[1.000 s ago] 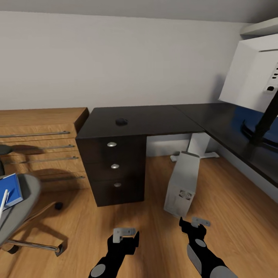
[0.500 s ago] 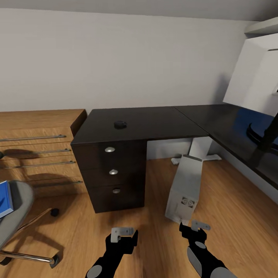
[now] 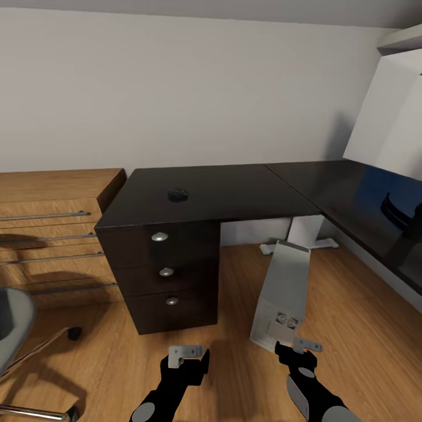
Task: In the bedroom, organize the workspace by keeping the computer under the desk, ensuring the monitor is on the desk, placing the keyboard on the desk next to the monitor, placing the mouse on the desk next to the keyboard, moving the folder from the swivel chair onto the desk next to the mouse, stacking the notebook on top of the folder with the pen on top of the notebook, and positioning the swivel chair next to the desk.
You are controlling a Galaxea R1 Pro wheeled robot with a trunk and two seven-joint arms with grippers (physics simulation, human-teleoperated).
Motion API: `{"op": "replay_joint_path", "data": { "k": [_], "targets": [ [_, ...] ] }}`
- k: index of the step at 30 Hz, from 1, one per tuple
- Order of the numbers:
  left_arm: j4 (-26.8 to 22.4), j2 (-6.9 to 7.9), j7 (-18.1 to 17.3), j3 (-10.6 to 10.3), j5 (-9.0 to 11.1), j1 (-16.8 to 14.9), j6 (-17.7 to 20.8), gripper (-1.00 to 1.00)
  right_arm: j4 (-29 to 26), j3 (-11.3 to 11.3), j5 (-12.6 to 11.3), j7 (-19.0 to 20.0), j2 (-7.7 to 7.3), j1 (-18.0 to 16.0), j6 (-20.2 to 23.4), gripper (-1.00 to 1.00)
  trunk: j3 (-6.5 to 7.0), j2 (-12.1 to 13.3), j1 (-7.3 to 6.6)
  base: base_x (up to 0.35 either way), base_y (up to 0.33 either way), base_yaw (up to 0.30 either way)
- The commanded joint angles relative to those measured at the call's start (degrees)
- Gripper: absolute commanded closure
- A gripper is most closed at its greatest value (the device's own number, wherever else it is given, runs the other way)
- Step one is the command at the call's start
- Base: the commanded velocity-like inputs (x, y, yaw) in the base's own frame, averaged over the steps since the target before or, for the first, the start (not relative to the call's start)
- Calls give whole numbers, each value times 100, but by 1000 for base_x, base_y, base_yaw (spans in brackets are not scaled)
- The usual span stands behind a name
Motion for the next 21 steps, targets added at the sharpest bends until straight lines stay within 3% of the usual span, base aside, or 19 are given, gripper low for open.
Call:
{"op": "replay_joint_path", "data": {
  "k": [1, 8, 13, 20, 21],
  "targets": [
    [-7, 4, 42, -14, 25, -7, 17, -100, -2, -20, -58, -59, 1, -3, -42, -100, -5, -2, -1, 21, -26, 0],
    [-1, 4, 42, -57, 28, -7, 26, -100, -15, -20, -67, -385, -2, -3, -44, -100, -5, -2, -1, 93, -164, 0],
    [-1, 4, 42, -234, 28, -7, 18, -100, -18, -20, -68, -433, -2, -3, -44, -100, -5, -2, -1, 164, -215, 0],
    [10, 5, 27, -262, 28, -7, 12, -100, -18, -20, -70, -432, -2, -3, -46, -100, -5, -2, -1, 58, -60, 0],
    [7, 8, -11, -368, 28, -7, 7, -100, -20, -20, -70, -432, -2, -3, -52, -100, -5, -2, -1, 7, -8, 0]
  ]
}}
